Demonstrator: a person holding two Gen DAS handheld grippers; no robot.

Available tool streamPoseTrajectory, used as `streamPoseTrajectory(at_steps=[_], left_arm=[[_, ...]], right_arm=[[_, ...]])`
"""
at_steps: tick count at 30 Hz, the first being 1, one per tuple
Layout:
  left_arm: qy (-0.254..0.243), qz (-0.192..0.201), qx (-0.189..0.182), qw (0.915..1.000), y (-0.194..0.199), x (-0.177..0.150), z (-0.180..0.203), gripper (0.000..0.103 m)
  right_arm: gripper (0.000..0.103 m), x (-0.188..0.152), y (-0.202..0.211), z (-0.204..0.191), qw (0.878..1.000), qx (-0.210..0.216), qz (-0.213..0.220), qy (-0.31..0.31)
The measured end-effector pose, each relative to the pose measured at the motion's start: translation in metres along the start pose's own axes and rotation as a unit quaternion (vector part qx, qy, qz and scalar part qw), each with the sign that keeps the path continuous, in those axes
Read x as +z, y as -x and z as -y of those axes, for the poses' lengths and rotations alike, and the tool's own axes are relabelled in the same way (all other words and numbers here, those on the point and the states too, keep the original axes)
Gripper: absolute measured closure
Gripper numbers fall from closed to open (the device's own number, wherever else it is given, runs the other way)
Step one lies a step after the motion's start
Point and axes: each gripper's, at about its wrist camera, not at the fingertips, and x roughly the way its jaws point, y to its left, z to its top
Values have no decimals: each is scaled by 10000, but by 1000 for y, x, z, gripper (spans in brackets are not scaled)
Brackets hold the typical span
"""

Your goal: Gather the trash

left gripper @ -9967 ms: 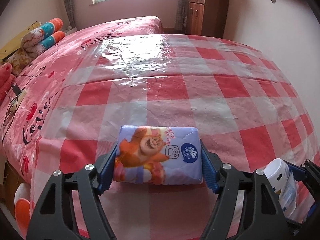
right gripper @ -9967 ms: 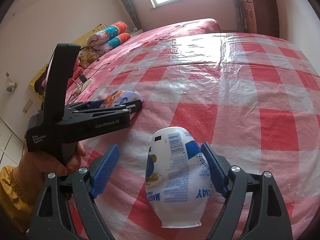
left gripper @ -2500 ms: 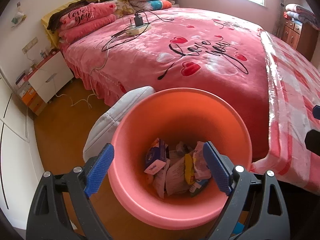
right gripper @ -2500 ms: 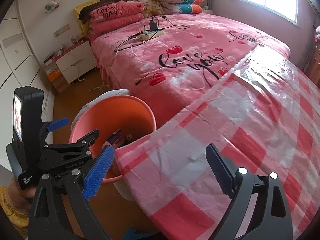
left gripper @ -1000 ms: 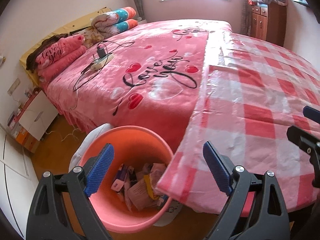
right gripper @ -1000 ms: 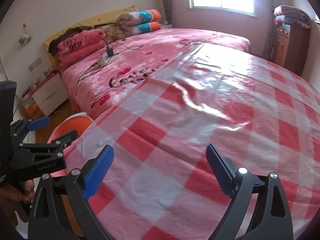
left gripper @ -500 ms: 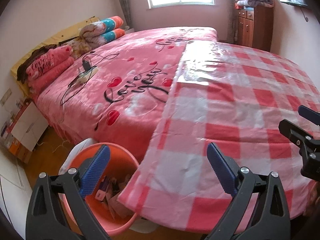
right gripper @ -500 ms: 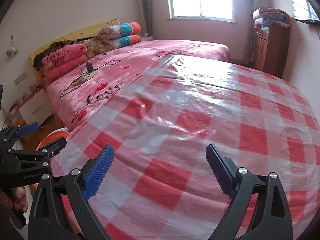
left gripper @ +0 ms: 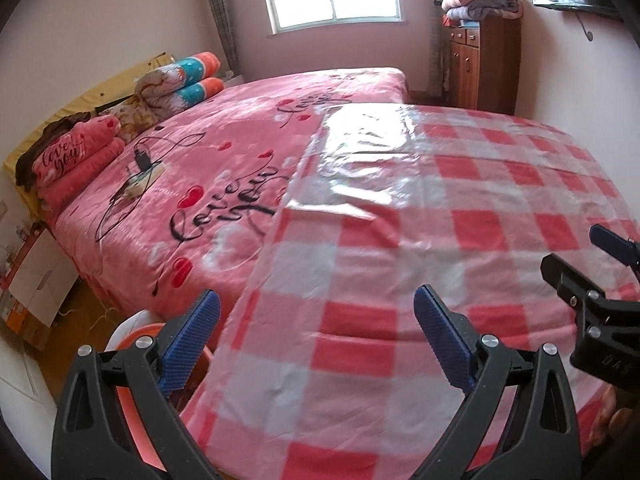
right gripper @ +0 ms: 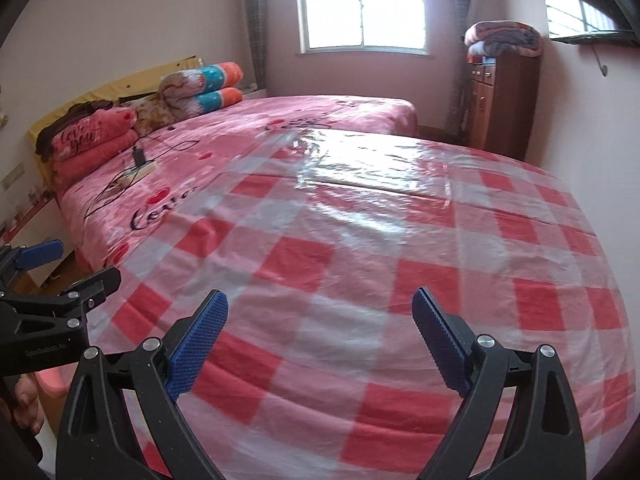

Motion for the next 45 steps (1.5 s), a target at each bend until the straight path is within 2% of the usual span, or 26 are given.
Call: streamPoseTrajectory(at_steps=[2,24,36,45], left_arm=[[-31,42,-49,10000,0,5,9,5],[-274,171,-643,9974,-6,33,88,5],[-412,289,-532,9973,-13,42,118,5],[-494,284,-670,9961,-21,45,143,5]], right_arm=[[8,1,1,8,9999,-63,33,-85],[8,0,12,82,9945,-665,280,-753],[8,-2,14,109,9906,-921,317,-956],[8,-4,13,128,9878,-1088,271,-1077]])
